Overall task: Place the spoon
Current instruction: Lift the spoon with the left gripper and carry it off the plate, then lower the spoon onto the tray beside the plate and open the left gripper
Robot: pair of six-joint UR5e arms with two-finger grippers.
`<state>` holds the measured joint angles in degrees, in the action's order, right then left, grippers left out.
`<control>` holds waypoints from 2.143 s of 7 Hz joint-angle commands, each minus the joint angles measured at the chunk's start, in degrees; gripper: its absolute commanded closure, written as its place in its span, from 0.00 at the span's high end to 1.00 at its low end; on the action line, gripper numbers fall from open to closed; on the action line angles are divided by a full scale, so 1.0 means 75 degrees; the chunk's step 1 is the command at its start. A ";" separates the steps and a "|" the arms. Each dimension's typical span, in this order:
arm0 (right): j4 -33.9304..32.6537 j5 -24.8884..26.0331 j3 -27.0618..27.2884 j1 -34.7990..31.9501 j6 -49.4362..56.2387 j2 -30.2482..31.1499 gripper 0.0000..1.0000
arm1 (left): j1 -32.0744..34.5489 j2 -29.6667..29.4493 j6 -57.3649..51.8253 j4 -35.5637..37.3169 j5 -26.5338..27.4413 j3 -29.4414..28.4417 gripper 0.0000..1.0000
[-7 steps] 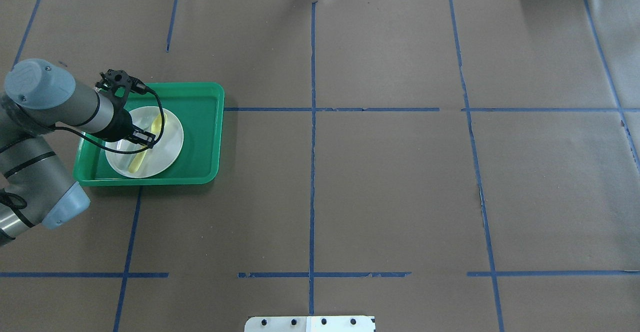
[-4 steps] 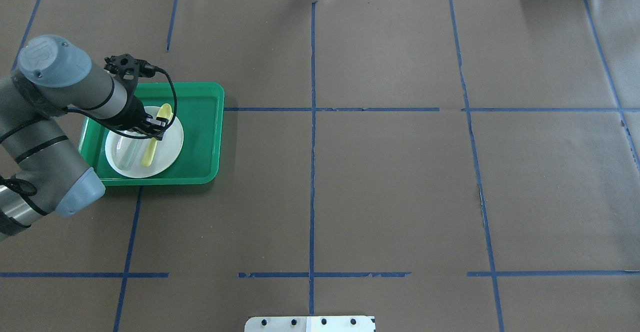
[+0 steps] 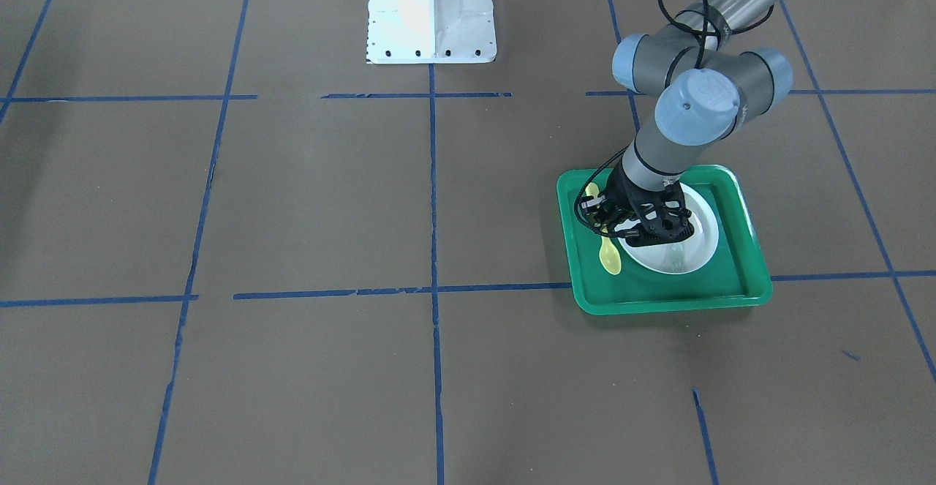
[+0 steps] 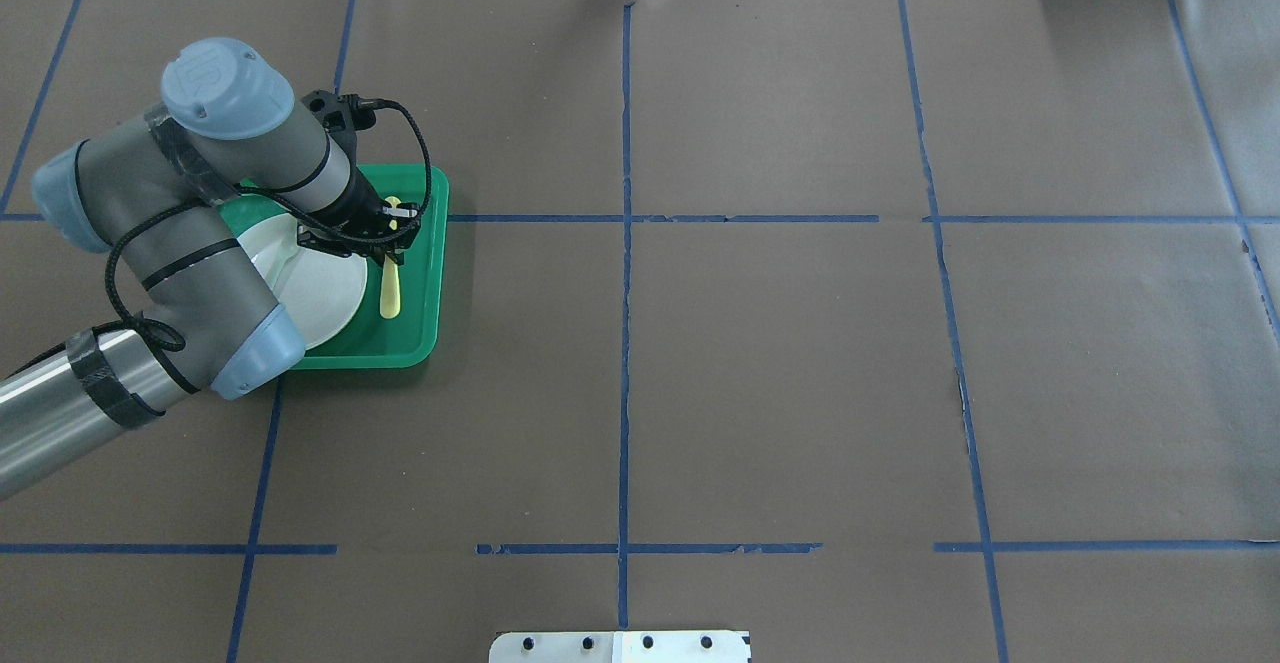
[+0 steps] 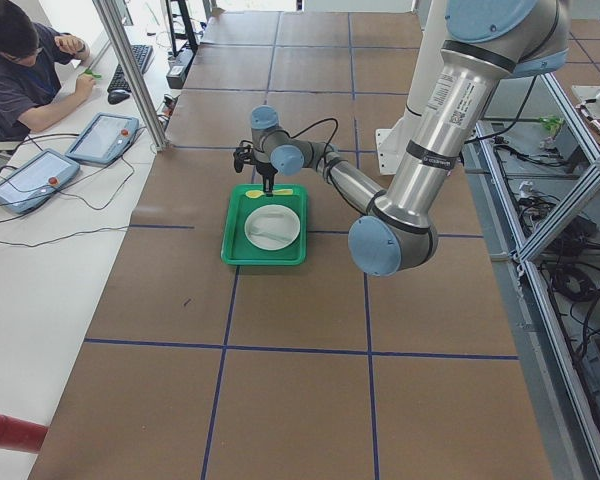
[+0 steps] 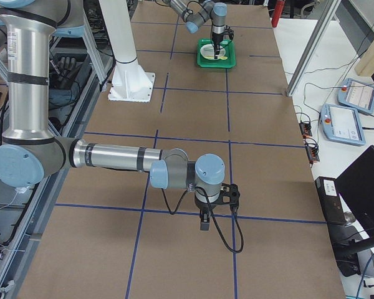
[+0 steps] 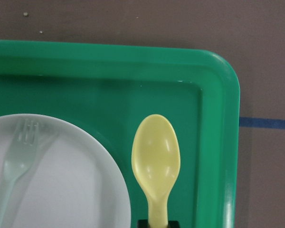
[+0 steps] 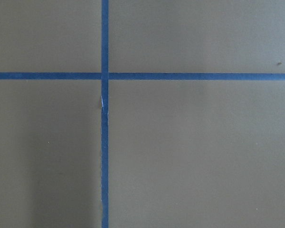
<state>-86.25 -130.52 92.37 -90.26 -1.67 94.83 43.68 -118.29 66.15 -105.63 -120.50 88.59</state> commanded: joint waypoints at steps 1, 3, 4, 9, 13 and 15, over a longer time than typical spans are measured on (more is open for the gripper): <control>0.0004 0.0000 0.0000 0.0000 0.0000 0.0000 1.00 | -0.0152 -0.0036 0.0261 -0.0494 0.0058 -0.0375 0.00; 0.0004 0.0000 0.0000 0.0000 0.0000 0.0000 1.00 | -0.0164 -0.0036 0.0262 -0.0494 0.0070 -0.0375 0.00; -0.0008 0.0000 0.0000 0.0000 0.0000 0.0000 1.00 | -0.0164 -0.0024 0.0262 -0.0494 0.0105 -0.0375 0.04; 0.0004 0.0000 0.0000 0.0000 0.0000 0.0000 1.00 | -0.0164 -0.0013 0.0250 -0.0494 0.0293 -0.0305 0.28; 0.0004 0.0000 0.0000 0.0000 0.0000 0.0000 1.00 | -0.0013 0.0115 0.0192 -0.0413 0.0317 0.0407 0.37; 0.0004 0.0000 0.0000 0.0000 0.0000 -0.0012 1.00 | 0.0268 0.0408 0.0284 -0.0377 0.0305 0.1168 1.00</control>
<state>-86.27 -130.52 92.37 -90.26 -1.67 94.78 44.50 -116.47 67.71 -108.64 -118.19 93.81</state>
